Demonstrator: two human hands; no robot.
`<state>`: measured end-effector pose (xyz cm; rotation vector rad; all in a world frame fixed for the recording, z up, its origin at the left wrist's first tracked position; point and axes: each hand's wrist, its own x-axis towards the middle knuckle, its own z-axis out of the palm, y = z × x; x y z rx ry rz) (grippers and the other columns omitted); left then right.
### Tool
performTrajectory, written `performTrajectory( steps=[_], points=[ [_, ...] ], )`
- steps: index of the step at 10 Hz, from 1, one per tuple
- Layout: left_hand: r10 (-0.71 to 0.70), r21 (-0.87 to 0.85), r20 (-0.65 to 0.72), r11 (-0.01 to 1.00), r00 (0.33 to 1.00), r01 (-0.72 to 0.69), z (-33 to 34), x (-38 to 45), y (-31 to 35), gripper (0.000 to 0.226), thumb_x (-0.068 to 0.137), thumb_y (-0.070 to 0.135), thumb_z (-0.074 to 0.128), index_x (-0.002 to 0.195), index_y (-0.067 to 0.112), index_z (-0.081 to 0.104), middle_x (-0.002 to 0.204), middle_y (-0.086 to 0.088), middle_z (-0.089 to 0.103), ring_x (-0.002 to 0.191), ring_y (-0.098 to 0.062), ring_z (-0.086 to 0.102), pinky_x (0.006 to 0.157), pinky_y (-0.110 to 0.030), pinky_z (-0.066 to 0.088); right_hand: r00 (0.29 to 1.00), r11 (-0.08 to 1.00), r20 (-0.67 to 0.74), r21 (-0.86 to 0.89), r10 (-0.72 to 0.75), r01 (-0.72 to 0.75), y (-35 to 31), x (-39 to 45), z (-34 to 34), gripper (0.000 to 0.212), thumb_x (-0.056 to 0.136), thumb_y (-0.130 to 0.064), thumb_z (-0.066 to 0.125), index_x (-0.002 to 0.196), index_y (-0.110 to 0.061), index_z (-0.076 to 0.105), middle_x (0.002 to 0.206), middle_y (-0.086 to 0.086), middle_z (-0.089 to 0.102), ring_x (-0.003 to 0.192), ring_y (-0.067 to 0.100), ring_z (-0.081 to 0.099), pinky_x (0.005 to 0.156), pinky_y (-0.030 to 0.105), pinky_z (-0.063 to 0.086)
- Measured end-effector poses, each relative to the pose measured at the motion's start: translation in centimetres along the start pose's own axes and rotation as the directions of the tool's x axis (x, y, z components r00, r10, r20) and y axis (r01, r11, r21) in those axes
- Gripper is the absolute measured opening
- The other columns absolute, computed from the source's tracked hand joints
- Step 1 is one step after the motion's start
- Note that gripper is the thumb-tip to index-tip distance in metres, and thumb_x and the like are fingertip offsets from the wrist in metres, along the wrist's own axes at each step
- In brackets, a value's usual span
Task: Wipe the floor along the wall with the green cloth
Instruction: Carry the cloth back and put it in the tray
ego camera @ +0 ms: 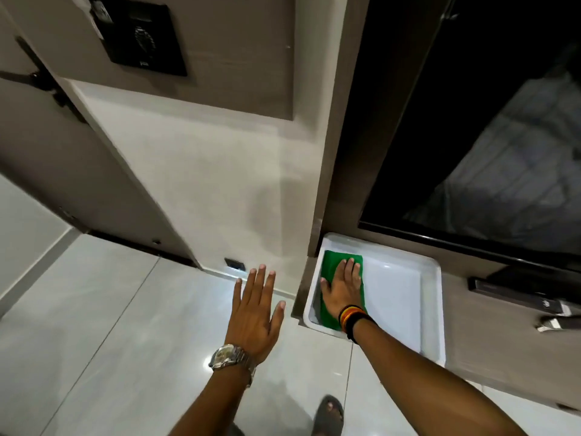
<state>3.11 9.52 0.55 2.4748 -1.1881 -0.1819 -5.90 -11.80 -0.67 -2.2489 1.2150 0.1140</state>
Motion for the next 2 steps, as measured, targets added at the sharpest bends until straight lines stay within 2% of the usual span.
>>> performTrajectory(
  steps=[1, 2],
  points=[
    [0.024, 0.083, -0.015, 0.996, 1.000, -0.023, -2.4, -1.1, -2.6, 0.075, 0.113, 0.059, 0.014, 0.171, 0.014, 0.032, 0.180, -0.008, 0.022, 0.167, -0.031, 0.022, 0.136, -0.040, -0.006, 1.000, 0.999, 0.012, -0.047, -0.017, 0.018, -0.7, -0.6, -0.2, 0.075, 0.106, -0.042, 0.031, 0.158, -0.002, -0.005, 0.168, 0.017, -0.010, 0.156, 0.032, -0.012, 0.127, 0.046, -0.003],
    [0.049, 0.164, -0.161, 0.986, 0.986, -0.022, -6.7, 1.7, -4.5, 0.074, 0.114, 0.056, 0.016, 0.169, 0.010, 0.036, 0.178, -0.011, 0.023, 0.164, -0.036, 0.027, 0.136, -0.041, -0.007, 0.988, 0.988, -0.112, 0.104, -0.104, 0.116, -1.3, -4.0, -1.5, 0.071, 0.107, -0.040, 0.031, 0.159, -0.004, 0.000, 0.169, 0.013, -0.009, 0.156, 0.026, -0.013, 0.127, 0.040, -0.006]
  ],
)
